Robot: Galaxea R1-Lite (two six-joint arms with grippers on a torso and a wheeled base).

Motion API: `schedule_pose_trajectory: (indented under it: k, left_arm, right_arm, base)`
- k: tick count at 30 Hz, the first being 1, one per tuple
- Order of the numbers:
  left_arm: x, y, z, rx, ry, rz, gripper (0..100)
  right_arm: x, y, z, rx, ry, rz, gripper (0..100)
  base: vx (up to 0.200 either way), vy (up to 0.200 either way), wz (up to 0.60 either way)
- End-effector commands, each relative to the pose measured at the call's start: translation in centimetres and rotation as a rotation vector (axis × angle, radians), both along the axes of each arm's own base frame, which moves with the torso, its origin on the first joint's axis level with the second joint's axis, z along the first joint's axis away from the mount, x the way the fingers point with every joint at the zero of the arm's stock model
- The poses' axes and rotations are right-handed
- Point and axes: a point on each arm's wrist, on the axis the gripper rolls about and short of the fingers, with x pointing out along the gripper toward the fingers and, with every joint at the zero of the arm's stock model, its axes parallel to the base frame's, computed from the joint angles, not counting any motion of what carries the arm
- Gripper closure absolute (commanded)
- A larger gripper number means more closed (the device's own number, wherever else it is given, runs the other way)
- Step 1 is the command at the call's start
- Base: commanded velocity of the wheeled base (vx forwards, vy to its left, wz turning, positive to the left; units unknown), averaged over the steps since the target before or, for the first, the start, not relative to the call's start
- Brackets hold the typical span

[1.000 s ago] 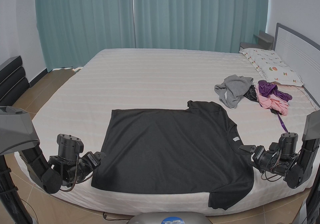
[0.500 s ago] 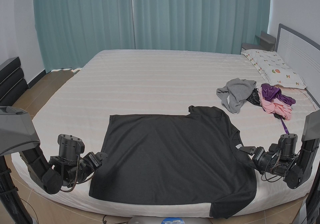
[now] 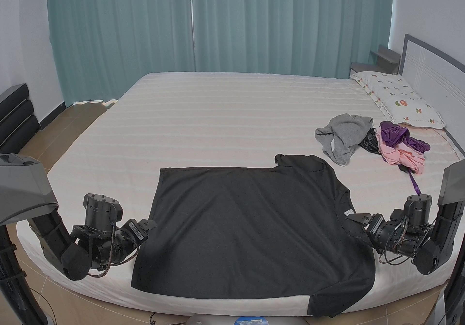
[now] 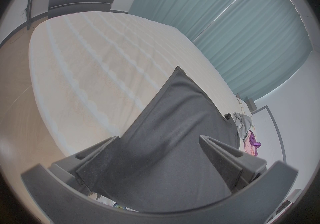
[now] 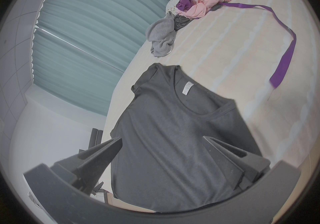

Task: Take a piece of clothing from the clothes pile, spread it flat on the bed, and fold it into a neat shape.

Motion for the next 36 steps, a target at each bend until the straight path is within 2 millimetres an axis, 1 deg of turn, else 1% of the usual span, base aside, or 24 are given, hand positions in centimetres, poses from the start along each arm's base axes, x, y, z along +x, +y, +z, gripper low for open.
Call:
schedule_pose_trajectory:
  k: [1, 5, 12, 17, 19, 21, 22, 23, 24, 25, 26, 28, 30, 31, 33, 34, 35, 36]
  left_arm:
    - [0.0, 0.0, 0.0, 0.001, 0.000, 0.001, 0]
    - [0.0, 0.0, 0.1, -0.003, -0.005, -0.001, 0]
    - [0.7, -0.6, 0.5, -0.019, -0.032, -0.008, 0]
    - [2.7, -1.1, 1.5, -0.036, -0.096, -0.007, 0]
    - [3.9, -1.4, 1.9, -0.041, -0.112, -0.007, 0]
    - [5.6, -1.6, 2.2, -0.043, -0.121, -0.002, 0]
    - [6.0, -1.7, 2.3, -0.044, -0.124, 0.000, 0]
    - [7.7, -1.8, 2.7, -0.043, -0.128, 0.006, 0]
    - [8.8, -1.7, 3.0, -0.045, -0.131, 0.014, 0]
    - [8.8, -1.7, 3.0, -0.045, -0.131, 0.014, 0]
    - [10.8, -1.6, 3.5, -0.062, -0.130, 0.010, 0]
    - [12.5, -1.2, 3.6, -0.091, -0.125, -0.007, 0]
    - [14.0, -1.3, 2.7, -0.120, -0.118, -0.040, 0]
    - [14.9, -1.4, 1.7, -0.124, -0.113, -0.054, 0]
    - [17.2, -1.8, 0.3, -0.114, -0.150, -0.071, 0]
    - [17.2, -1.8, 0.3, -0.114, -0.150, -0.071, 0]
    - [19.0, -2.2, -0.8, -0.099, -0.168, -0.082, 0]
    - [19.7, -2.2, -1.2, -0.096, -0.180, -0.082, 0]
  right_arm:
    - [0.0, 0.0, -0.1, 0.001, 0.002, 0.002, 0]
    - [0.0, 0.0, 0.0, 0.001, 0.001, 0.002, 0]
    - [0.3, 0.1, 0.1, 0.001, -0.013, 0.003, 0]
    - [0.3, 0.2, 0.1, 0.001, -0.012, 0.007, 0]
    - [0.2, 0.2, 0.1, 0.001, -0.010, 0.007, 0]
    - [0.2, 0.3, 0.1, 0.002, -0.008, 0.011, 0]
    - [0.2, 0.3, 0.1, 0.002, -0.008, 0.012, 0]
    - [0.1, 0.3, 0.1, 0.000, -0.007, 0.013, 0]
    - [0.1, 0.3, 0.1, 0.002, -0.007, 0.012, 0]
    - [0.1, 0.3, 0.1, 0.002, -0.007, 0.012, 0]
    - [0.1, 0.4, 0.0, 0.001, -0.004, 0.014, 0]
    - [0.1, 0.4, 0.0, 0.001, -0.002, 0.014, 0]
    - [0.1, 0.4, -0.3, 0.000, 0.006, 0.013, 0]
    - [0.2, 0.5, -0.3, -0.001, 0.007, 0.014, 0]
    - [0.2, 0.6, -0.4, -0.001, 0.010, 0.019, 0]
    - [0.2, 0.6, -0.4, -0.001, 0.010, 0.019, 0]
    - [0.2, 0.7, -0.7, -0.004, 0.018, 0.023, 0]
    - [0.2, 0.8, -0.7, -0.004, 0.018, 0.027, 0]
  base:
    - [0.000, 0.200, 0.00]
    - [0.000, 0.000, 0.00]
    - [0.000, 0.000, 0.00]
    - [0.000, 0.000, 0.00]
    - [0.000, 0.000, 0.00]
    - [0.000, 0.000, 0.00]
    - [0.000, 0.000, 0.00]
    - [0.000, 0.000, 0.00]
    - [0.000, 0.000, 0.00]
    - [0.000, 0.000, 0.00]
    - [0.000, 0.000, 0.00]
    - [0.000, 0.000, 0.00]
    - [0.000, 0.000, 0.00]
    - [0.000, 0.000, 0.00]
    - [0.000, 0.000, 0.00]
    - [0.000, 0.000, 0.00]
    - [0.000, 0.000, 0.00]
    - [0.000, 0.000, 0.00]
